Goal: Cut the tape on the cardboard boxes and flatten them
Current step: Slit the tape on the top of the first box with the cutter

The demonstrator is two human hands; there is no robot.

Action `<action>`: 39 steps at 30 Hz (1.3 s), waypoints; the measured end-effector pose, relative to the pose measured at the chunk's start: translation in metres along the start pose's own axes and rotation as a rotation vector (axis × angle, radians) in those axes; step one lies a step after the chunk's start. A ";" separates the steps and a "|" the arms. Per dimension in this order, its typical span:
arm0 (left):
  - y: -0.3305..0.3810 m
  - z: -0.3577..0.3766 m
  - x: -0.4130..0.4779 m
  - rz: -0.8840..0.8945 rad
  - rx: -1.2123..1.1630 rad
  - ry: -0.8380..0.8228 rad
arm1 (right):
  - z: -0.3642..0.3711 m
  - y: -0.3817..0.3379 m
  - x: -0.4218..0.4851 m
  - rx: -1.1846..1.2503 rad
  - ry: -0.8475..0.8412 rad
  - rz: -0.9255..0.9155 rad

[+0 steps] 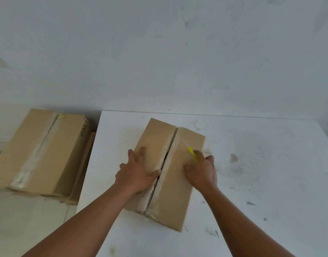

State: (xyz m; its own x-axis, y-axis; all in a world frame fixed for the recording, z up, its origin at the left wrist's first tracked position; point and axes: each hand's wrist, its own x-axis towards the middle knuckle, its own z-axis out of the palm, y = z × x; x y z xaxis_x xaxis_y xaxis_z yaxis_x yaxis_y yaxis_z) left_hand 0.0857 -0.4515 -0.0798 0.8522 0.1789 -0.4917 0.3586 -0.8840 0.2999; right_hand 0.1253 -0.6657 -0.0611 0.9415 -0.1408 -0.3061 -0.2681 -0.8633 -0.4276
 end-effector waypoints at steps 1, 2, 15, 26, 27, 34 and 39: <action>0.005 0.006 -0.006 -0.052 -0.036 0.012 | 0.001 0.007 -0.010 0.004 -0.023 -0.013; 0.011 0.012 -0.011 -0.107 -0.069 0.023 | 0.002 0.015 -0.021 -0.005 -0.050 -0.037; 0.069 0.025 -0.065 -0.150 0.121 0.047 | -0.031 0.070 0.006 -0.104 -0.199 -0.325; 0.082 0.004 -0.057 0.496 0.668 -0.156 | -0.028 0.064 -0.013 -0.134 -0.136 -0.273; 0.081 0.004 -0.056 0.503 0.667 -0.151 | -0.029 0.064 -0.016 -0.126 -0.150 -0.275; 0.079 0.006 -0.052 0.518 0.637 -0.140 | -0.041 0.072 -0.069 -0.069 -0.296 -0.348; 0.079 0.006 -0.051 0.523 0.626 -0.152 | -0.036 0.079 -0.111 -0.086 -0.389 -0.287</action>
State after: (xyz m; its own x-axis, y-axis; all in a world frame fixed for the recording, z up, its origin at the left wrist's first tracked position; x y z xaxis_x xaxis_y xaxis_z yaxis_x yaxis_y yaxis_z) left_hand 0.0686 -0.5327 -0.0360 0.7731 -0.3423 -0.5341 -0.3860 -0.9219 0.0320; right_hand 0.0070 -0.7361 -0.0301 0.8247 0.2855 -0.4882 0.0237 -0.8799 -0.4746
